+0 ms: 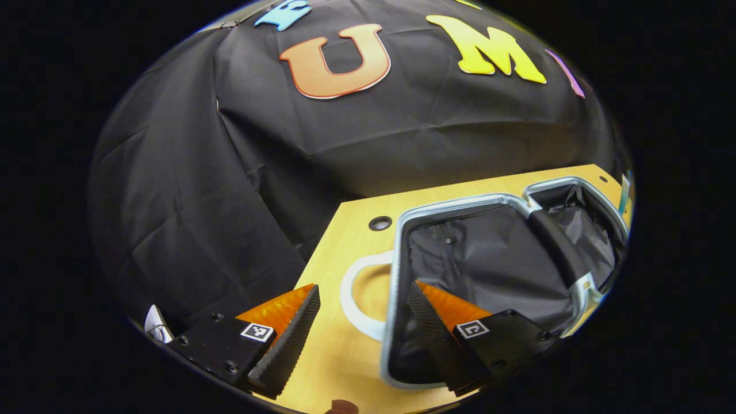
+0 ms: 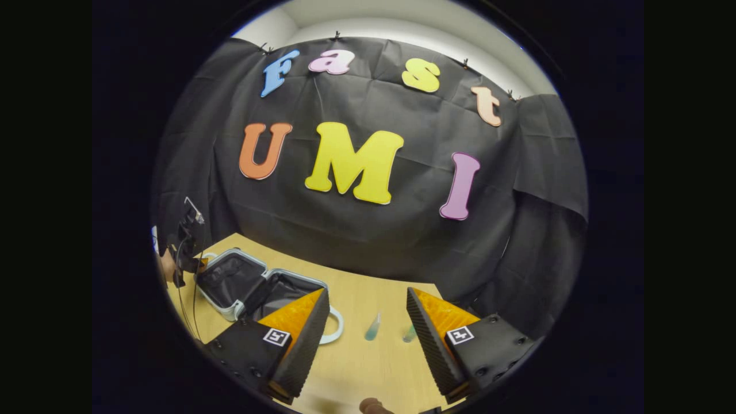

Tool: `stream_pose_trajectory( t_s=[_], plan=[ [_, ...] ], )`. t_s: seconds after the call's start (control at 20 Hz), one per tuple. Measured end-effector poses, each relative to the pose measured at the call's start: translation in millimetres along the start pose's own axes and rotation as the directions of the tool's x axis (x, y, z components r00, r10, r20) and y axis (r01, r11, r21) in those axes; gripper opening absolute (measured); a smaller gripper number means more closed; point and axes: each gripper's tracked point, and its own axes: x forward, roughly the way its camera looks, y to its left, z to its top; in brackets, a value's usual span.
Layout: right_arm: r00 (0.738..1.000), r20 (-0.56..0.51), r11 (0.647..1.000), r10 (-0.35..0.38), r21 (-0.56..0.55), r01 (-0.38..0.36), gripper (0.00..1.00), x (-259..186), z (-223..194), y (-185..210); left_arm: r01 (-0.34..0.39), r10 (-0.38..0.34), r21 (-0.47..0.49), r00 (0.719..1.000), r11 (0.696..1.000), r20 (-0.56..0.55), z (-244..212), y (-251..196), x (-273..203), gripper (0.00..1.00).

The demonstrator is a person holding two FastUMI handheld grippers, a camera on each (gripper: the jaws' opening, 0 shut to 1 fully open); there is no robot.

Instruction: First open the suitcase, pack the skin care products into it, and then close the suitcase.

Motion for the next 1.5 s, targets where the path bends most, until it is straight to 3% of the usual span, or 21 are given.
stream_pose_trajectory(
  t_s=[0.15, 0.45, 0.65, 0.75, 0.95, 1.05, 1.3, 1.5],
  plan=[
    [1.000, -0.017, 0.999, 0.005, 0.033, -0.004, 0.80, 12, -14, -28, 0.052, -0.050, -0.035, 0.998, 0.998, 0.036, 27, -62, -26, 0.99],
    [0.999, -0.013, 0.999, 0.029, -0.027, -0.030, 0.80, 36, -35, -78, 0.223, -0.220, -0.019, 0.971, 0.975, 0.096, 73, -220, -73, 0.99],
    [0.998, -0.048, 0.999, 0.044, -0.020, -0.045, 0.80, 54, -55, -112, 0.337, -0.337, 0.013, 0.937, 0.941, 0.095, 86, -326, -90, 0.99],
    [0.997, -0.063, 0.999, 0.043, -0.013, -0.044, 0.80, 61, -61, -130, 0.357, -0.360, 0.054, 0.928, 0.933, 0.092, 93, -368, -96, 0.99],
    [0.994, -0.101, 0.999, 0.044, -0.004, -0.044, 0.80, 76, -79, -166, 0.452, -0.453, 0.027, 0.889, 0.892, 0.061, 89, -453, -110, 0.99],
    [0.990, -0.138, 0.999, 0.030, 0.018, -0.028, 0.80, 84, -95, -184, 0.516, -0.515, 0.008, 0.855, 0.857, 0.051, 85, -497, -116, 0.99],
    [0.974, -0.224, 0.998, 0.032, 0.060, -0.019, 0.80, 108, -137, -214, 0.566, -0.566, 0.027, 0.824, 0.824, -0.015, 62, -559, -107, 0.99],
    [0.961, -0.273, 0.997, 0.039, 0.081, -0.018, 0.80, 135, -167, -219, 0.562, -0.560, 0.058, 0.827, 0.825, -0.048, 49, -594, -83, 0.98]
  ],
)
